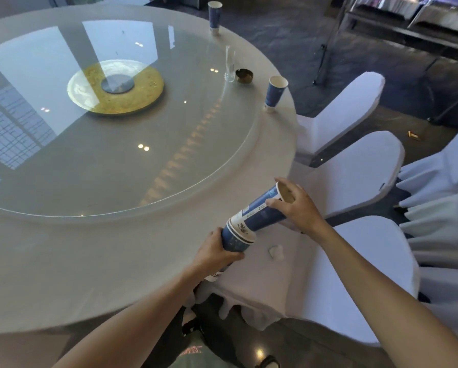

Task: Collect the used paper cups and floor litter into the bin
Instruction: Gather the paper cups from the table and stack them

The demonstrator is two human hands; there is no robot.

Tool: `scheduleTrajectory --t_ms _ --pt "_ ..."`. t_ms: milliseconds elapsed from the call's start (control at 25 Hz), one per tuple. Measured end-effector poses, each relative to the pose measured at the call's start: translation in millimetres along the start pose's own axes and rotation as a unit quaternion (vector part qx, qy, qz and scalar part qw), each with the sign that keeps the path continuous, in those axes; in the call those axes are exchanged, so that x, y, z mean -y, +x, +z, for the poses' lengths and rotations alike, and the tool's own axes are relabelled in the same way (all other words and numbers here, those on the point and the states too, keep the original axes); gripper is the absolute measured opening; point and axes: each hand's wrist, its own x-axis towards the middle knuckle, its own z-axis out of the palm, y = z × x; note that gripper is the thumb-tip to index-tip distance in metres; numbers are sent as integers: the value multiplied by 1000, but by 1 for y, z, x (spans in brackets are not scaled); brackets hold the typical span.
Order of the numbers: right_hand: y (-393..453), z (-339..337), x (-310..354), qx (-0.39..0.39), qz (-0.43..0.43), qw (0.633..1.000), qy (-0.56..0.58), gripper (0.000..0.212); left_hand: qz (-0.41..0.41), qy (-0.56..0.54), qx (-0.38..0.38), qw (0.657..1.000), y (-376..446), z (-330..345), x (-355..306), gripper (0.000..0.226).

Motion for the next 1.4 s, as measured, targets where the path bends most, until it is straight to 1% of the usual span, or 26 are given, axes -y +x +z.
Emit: scheduleTrajectory --t_ms 200,320,400,480,600,760,840,920,960,1040,1120,1200,1240,1320,1400 --pt "-56 -24 -49 66 7 998 -11 70 32 -31 -20 999 -36 64 -25 72" --pt "-85 -27 -75 101 -14 994 -40 75 59 -48 -32 997 -60 104 -41 73" --pt "-103 -26 -90 143 -15 988 -48 77 66 -59 -48 995 -76 128 -48 72" --pt "-114 -19 -102 180 -19 982 -52 76 58 -78 -63 993 -88 145 -48 72" --pt "-116 -6 -113 218 -21 975 -41 69 35 -99 -84 991 -98 157 -44 73" --pt "-95 10 -130 260 2 963 -70 72 1 -128 -78 989 -79 171 -26 73" --pt "-76 15 -144 267 29 960 -78 76 -18 -137 -66 988 -57 181 -18 74" --pt "-56 16 -161 274 44 957 -84 76 -32 -152 -77 985 -41 189 -12 74" --pt "-42 18 -173 268 48 958 -91 73 -49 -165 -88 981 -31 193 -7 76" --pt "-12 17 -197 227 70 966 -102 70 -88 -191 -114 971 -12 198 0 79" --pt "16 17 -224 203 84 964 -149 72 -118 -208 -139 961 3 203 10 78" --pt "44 21 -251 216 73 946 -232 71 -144 -215 -152 954 18 209 20 79" --pt "58 25 -264 221 53 932 -283 69 -157 -222 -155 950 27 214 26 80" --pt "85 38 -297 238 -5 887 -395 67 -187 -232 -152 942 46 226 39 82" --pt "111 54 -334 294 -27 837 -460 76 -210 -238 -152 936 63 242 52 83"
